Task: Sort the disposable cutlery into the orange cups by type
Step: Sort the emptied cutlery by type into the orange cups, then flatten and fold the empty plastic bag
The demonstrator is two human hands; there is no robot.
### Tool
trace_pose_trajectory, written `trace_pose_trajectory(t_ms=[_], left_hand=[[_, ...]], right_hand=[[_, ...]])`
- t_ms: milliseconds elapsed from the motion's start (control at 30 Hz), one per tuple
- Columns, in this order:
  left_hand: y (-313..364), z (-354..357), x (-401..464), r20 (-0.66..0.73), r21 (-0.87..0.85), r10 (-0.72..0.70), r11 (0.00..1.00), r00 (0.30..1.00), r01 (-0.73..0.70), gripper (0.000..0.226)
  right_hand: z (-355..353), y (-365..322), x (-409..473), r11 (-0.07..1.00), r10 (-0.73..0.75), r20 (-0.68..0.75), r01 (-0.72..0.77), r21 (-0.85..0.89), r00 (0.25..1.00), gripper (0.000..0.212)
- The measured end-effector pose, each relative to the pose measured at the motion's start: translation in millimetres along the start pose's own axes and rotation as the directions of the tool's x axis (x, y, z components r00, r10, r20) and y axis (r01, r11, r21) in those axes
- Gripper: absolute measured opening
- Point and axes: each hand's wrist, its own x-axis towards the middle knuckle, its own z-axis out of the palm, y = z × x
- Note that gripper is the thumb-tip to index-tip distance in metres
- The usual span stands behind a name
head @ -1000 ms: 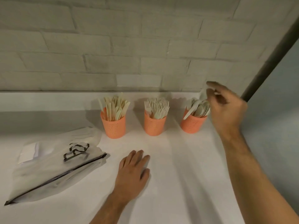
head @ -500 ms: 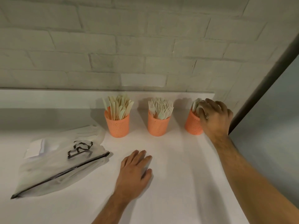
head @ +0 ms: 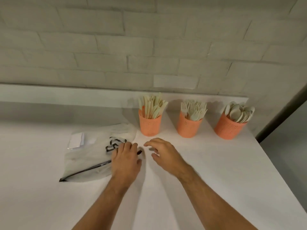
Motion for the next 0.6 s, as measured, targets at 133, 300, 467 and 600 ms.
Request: trace_pose_trajectory(t_ms=[133, 300, 467, 600], left_hand=[[-17, -21, 2, 0.049, -0.002, 0.071, 0.997, 0.996, -0.071, 0.022], [-29, -95, -7, 0.041, -0.574, 0.121, 0.815, 0.992, -0.076, 0.014], [-33, -162, -9, 0.153, -0.957, 0.048, 0.257, 0.987, 0.135, 0.02], [-37, -183, -7, 0.301, -0.937, 0.155, -0.134, 0.941, 0.322, 0.019]], right_hand=[[13, -11, 7, 0.995, 0.071, -0.04, -0.068, 0.067, 0.997, 0.057], [-14, -23, -4, 0.866, 0.27, -0.123, -0.186, 0.464, 0.955, 0.067], [-46, -38, -19, 0.605, 0.29, -0.018, -0.168, 0.778, 0.957, 0.053], [-56, -51, -29, 0.523, 0.251, -0.068, -0.077, 0.849, 0.966, 0.04]])
